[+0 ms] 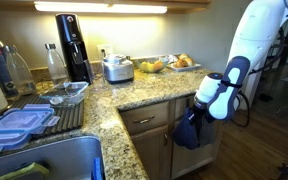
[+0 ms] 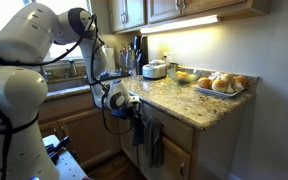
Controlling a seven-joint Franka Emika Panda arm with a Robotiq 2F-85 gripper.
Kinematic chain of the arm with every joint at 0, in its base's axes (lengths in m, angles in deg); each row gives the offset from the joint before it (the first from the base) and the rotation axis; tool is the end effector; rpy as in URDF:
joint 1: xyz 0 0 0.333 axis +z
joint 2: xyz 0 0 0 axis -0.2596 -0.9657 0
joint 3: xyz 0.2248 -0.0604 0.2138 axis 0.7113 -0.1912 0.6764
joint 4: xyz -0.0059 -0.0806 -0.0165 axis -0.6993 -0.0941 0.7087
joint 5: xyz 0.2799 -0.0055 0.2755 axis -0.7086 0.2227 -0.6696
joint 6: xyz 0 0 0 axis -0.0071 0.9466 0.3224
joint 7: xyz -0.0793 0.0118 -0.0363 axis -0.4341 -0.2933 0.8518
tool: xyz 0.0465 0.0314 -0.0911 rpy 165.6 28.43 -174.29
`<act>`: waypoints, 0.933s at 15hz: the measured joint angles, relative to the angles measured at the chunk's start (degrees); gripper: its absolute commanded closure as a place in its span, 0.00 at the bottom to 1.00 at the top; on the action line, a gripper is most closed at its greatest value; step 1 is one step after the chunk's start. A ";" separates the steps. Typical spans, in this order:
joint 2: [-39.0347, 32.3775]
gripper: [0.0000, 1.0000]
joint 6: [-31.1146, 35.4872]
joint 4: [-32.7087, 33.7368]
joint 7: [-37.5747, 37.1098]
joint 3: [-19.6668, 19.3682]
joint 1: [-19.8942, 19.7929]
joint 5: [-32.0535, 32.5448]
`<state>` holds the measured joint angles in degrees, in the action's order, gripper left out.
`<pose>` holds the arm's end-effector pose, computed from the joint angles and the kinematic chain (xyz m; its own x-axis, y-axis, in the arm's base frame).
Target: Put one of the left towels on the counter
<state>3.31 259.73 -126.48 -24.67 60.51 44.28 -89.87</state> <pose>0.5187 0.1192 0.0684 0.9413 0.0319 0.3360 0.0060 -0.9969 0.0778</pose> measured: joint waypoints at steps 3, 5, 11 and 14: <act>1.61 0.93 -0.07 -1.29 2.59 1.34 -1.00 0.19; 3.07 0.92 -0.15 -2.66 3.69 1.39 -1.00 0.20; 8.29 0.93 -1.59 -6.96 5.71 2.19 -1.67 0.84; 11.75 0.94 -5.23 -8.72 6.77 4.01 -3.59 2.41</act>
<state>15.06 254.50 -135.20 -17.90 64.52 40.69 -87.46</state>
